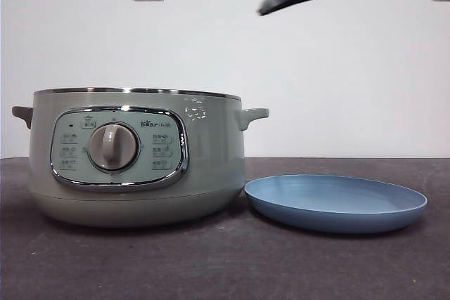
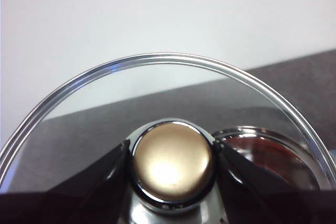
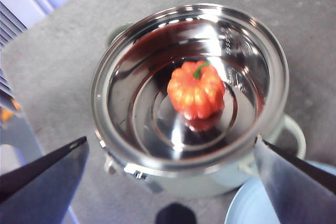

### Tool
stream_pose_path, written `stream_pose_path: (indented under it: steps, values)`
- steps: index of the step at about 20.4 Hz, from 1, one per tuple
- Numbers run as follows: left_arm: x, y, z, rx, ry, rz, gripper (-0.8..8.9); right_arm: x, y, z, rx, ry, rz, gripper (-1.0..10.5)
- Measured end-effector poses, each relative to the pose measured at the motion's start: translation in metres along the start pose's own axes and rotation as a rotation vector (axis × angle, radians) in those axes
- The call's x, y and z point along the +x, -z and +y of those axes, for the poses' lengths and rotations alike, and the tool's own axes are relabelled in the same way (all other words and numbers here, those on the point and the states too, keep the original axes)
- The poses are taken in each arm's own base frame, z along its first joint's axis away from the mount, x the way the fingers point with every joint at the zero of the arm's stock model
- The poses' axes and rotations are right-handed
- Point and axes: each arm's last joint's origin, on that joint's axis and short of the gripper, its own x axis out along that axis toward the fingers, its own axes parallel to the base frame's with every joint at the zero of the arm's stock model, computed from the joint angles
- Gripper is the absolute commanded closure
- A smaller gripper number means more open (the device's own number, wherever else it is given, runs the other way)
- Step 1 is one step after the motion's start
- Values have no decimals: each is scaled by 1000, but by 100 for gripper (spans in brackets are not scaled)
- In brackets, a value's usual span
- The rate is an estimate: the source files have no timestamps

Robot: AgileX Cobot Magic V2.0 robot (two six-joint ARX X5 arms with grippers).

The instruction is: Take the pumpkin out from the steamer,put the pumpkin in the blue plate,close the lid

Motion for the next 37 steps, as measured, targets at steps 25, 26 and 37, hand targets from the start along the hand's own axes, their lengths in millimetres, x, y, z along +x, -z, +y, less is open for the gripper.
stream_pose_path:
  steps: [25,26,37]
  values:
    - [-15,14,5,29,-29,91,822,219,-2,-7,-258,79,306,902]
    - [-15,15,5,30,-28,95,822,219,-2,-7,-261,79,307,950]
    - [-15,12,5,21,-30,66,822,48,-52,-2,-190,137,298,956]
